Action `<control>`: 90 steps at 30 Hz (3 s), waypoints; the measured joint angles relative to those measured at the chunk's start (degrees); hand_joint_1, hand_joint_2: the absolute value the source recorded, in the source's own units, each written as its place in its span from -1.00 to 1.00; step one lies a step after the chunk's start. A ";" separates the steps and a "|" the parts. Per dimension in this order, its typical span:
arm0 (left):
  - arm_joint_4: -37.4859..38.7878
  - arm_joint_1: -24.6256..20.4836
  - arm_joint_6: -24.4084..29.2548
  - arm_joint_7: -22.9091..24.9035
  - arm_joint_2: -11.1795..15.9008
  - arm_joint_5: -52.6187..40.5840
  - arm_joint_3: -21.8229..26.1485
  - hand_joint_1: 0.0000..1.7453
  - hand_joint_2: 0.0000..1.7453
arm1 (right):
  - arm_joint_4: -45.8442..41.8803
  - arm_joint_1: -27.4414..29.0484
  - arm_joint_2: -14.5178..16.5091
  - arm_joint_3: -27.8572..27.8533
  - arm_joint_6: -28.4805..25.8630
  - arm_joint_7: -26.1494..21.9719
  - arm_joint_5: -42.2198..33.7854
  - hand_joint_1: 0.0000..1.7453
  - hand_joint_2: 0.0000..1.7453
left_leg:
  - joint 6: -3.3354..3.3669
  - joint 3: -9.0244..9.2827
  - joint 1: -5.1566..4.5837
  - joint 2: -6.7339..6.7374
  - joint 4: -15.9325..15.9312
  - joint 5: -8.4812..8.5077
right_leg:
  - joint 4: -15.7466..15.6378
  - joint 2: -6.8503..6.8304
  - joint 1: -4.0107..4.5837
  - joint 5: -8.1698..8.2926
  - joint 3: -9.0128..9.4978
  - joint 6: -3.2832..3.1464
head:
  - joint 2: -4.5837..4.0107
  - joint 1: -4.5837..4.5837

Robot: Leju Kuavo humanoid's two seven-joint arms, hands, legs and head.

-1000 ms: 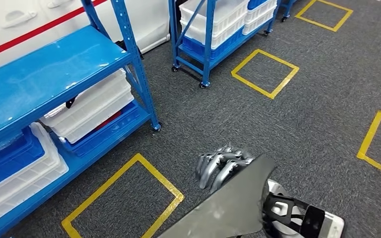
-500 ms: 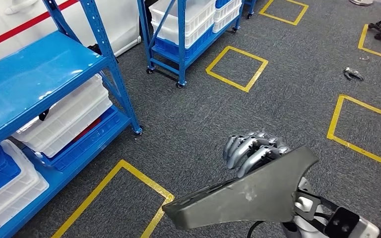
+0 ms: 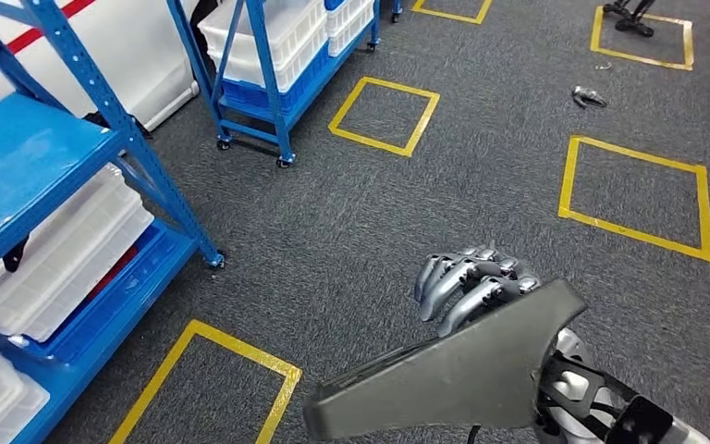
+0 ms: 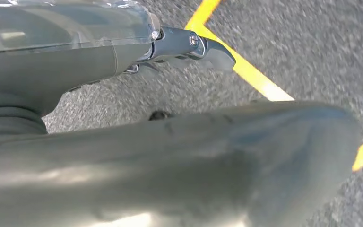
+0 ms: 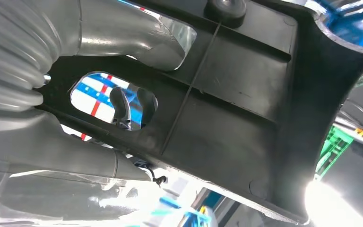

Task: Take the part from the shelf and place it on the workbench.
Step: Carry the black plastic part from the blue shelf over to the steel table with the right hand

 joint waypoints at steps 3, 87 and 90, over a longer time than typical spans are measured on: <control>0.10 0.34 -0.02 0.01 -0.34 -0.12 0.00 -1.00 -1.00 | 0.03 0.30 -0.04 0.14 0.12 -0.01 0.05 0.46 1.00 | -0.17 -4.71 0.11 -1.82 9.82 -3.64 | 0.15 2.04 0.06 0.08 -0.10 -0.20 | 0.00 -0.02; -2.12 0.25 0.33 0.55 5.59 2.60 3.91 -1.00 -1.00 | -8.40 2.42 0.31 -3.29 6.18 -1.18 -6.52 0.46 1.00 | 2.02 2.10 0.71 0.22 -6.39 4.57 | 9.23 -1.24 -0.24 -4.32 -4.09 3.04 | -0.01 1.08; -2.01 0.05 0.90 1.24 5.37 2.86 4.39 -1.00 -1.00 | -8.23 0.89 0.82 -3.15 6.25 -0.37 -6.99 0.46 1.00 | 1.04 2.49 0.27 2.90 -6.18 3.99 | 0.67 -4.09 0.42 -0.86 0.07 2.35 | 0.00 1.06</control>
